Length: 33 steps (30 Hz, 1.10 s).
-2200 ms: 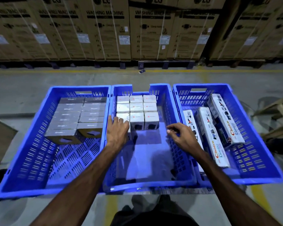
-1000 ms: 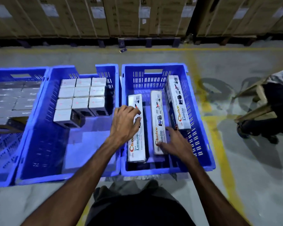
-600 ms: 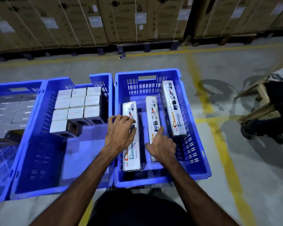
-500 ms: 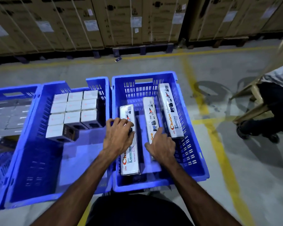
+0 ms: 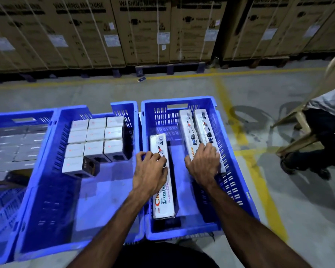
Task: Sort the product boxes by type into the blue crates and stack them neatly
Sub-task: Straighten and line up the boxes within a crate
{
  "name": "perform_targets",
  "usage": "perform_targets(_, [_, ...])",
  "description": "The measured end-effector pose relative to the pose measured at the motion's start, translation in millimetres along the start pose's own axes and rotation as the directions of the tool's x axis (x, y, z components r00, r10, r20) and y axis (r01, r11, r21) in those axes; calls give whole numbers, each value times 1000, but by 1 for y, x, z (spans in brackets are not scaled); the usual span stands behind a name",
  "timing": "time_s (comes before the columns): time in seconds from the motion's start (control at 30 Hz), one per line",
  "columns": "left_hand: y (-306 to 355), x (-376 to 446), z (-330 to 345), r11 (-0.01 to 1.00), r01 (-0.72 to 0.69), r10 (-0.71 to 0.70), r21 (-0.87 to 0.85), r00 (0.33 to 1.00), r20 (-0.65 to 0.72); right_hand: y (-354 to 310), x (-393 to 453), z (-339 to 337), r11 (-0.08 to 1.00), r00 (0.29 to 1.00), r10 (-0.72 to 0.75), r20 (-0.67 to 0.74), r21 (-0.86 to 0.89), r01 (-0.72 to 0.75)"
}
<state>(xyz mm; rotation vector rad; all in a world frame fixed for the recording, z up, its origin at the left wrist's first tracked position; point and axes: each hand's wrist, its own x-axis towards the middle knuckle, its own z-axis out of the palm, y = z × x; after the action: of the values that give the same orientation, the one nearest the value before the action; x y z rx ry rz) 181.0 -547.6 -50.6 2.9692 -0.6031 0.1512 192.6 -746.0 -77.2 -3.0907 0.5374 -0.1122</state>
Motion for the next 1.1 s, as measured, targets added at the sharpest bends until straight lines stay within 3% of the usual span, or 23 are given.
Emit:
perform_targets(0.2, [0, 0, 0, 1000, -10, 9, 25, 999, 33, -8, 7, 2, 994, 994, -113, -4, 2, 113])
perform_targets(0.67, [1, -1, -3, 1000, 12, -12, 3, 1000, 14, 6, 12, 21, 983, 987, -159, 15, 89, 157])
perform_targets(0.77, [1, -1, -2, 1000, 14, -14, -14, 1000, -1, -1, 3, 10, 976, 983, -159, -94, 137, 171])
perform_targets(0.83, [-1, -1, 0, 997, 31, -35, -73, 998, -48, -10, -10, -2, 950, 981, -92, -174, 279, 138])
perform_targets(0.9, [-3, -2, 0, 979, 58, -82, -194, 989, -120, -20, -28, -16, 886, 990, -76, -115, 448, 120])
perform_targets(0.97, [-5, -3, -3, 938, 100, -160, -332, 974, -158, -31, -49, -20, 830, 982, -191, 4, 534, 159])
perform_targets(1.1, [-8, -4, -6, 854, 152, -274, -498, 945, -182, -48, -76, -8, 842, 875, -348, 336, 522, 135])
